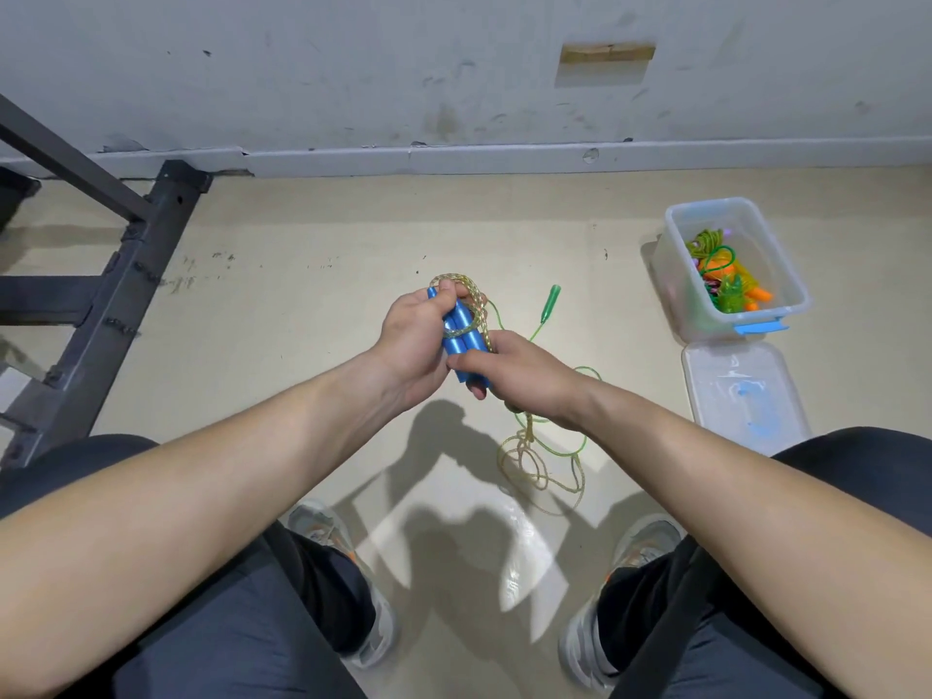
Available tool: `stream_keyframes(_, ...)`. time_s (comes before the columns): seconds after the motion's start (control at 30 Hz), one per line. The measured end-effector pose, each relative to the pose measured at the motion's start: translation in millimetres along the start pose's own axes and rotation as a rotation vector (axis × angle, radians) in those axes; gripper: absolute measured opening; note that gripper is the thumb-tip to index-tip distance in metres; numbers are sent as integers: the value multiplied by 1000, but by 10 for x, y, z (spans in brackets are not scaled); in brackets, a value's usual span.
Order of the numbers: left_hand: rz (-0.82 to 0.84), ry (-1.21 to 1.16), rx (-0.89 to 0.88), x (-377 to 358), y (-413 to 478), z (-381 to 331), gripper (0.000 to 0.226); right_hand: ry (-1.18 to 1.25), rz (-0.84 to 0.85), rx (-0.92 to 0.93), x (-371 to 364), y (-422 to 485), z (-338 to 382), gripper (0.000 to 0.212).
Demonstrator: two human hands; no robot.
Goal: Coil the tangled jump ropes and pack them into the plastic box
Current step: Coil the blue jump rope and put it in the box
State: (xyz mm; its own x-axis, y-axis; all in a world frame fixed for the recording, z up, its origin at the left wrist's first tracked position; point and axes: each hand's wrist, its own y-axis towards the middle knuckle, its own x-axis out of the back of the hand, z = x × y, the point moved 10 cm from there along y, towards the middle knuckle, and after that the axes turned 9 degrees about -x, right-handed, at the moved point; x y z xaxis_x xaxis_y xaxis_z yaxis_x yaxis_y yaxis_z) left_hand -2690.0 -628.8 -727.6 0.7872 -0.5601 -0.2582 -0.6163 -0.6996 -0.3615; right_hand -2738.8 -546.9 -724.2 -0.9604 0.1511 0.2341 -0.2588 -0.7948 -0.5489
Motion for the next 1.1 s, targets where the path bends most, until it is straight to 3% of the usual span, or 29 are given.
stream_keyframes(0.13, -9, 31, 15, -21, -61, 55, 24, 15, -13, 31, -40, -12, 10, 14)
stream_keyframes(0.3, 21, 123, 27, -43, -100, 152, 27, 2, 22, 56, -29, -45, 58, 17)
stream_keyframes(0.47, 137, 462, -102, -80, -45, -13, 51, -25, 6, 76, 58, -54, 68, 10)
stream_keyframes(0.57, 129, 673, -178, -21, 31, -221, 42, -45, 18, 81, 112, -21, 18, 2)
stream_keyframes(0.67, 177, 681, -200, -7, 96, -341, 33, -51, 55, 97, 84, -19, 14, 6)
stream_keyframes(0.87, 275, 957, -385, -64, 100, -497, 40, -82, 128, 112, -55, -77, 49, 8)
stream_keyframes(1.03, 164, 1344, -583, -93, -18, -637, 37, -84, 136, 89, -67, -86, 48, 14)
stream_keyframes(1.1, 119, 1336, -620, -113, -57, -661, 37, -84, 133, 84, -50, -80, 43, 14)
